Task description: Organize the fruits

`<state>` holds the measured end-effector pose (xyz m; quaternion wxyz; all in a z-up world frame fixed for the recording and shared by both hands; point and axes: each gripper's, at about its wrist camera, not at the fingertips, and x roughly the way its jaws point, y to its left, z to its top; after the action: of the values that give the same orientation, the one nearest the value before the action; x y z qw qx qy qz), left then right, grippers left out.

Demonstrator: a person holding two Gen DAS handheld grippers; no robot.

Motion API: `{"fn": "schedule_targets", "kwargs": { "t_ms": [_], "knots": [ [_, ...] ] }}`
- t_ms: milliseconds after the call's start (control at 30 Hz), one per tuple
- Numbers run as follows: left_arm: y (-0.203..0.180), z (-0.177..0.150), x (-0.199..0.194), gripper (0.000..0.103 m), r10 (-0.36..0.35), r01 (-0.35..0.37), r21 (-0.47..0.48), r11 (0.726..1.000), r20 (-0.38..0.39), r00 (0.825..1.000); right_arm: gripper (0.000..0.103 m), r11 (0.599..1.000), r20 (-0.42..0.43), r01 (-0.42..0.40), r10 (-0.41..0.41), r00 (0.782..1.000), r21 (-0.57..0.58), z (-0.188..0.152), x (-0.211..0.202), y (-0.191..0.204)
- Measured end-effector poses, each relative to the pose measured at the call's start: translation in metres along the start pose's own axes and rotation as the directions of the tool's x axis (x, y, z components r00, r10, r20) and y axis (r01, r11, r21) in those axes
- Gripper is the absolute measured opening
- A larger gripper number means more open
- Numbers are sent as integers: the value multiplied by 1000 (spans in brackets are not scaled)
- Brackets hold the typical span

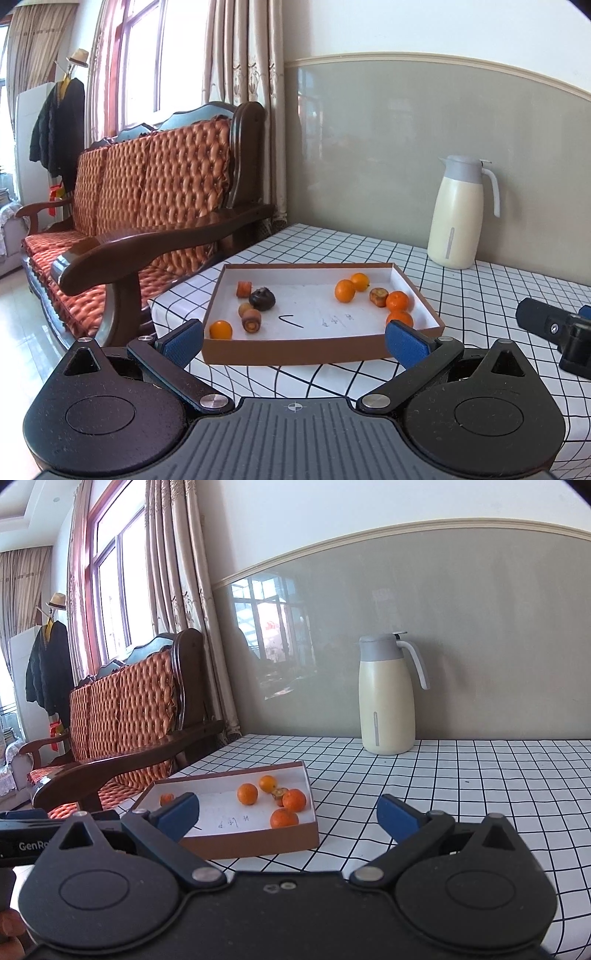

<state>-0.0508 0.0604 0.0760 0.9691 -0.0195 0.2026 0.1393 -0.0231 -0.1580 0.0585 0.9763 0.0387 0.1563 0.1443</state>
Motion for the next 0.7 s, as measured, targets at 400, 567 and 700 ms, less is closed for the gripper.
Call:
{"fn": "schedule_targets", "kwargs": {
  "t_ms": [400, 567, 700],
  "knots": [
    [12, 1, -14, 103, 14, -14, -16, 1000, 23, 1000, 97, 1000, 19, -12, 12, 1000, -18, 6, -10, 10],
    [13, 2, -17, 103, 14, -13, -13, 1000, 28, 1000, 97, 1000, 23, -9, 9, 1000, -13, 8, -13, 11],
    [17, 2, -20, 103, 12, -11, -23, 1000, 33, 999, 97, 999, 23, -17, 17, 1000, -27, 9, -14, 14]
  ]
}}
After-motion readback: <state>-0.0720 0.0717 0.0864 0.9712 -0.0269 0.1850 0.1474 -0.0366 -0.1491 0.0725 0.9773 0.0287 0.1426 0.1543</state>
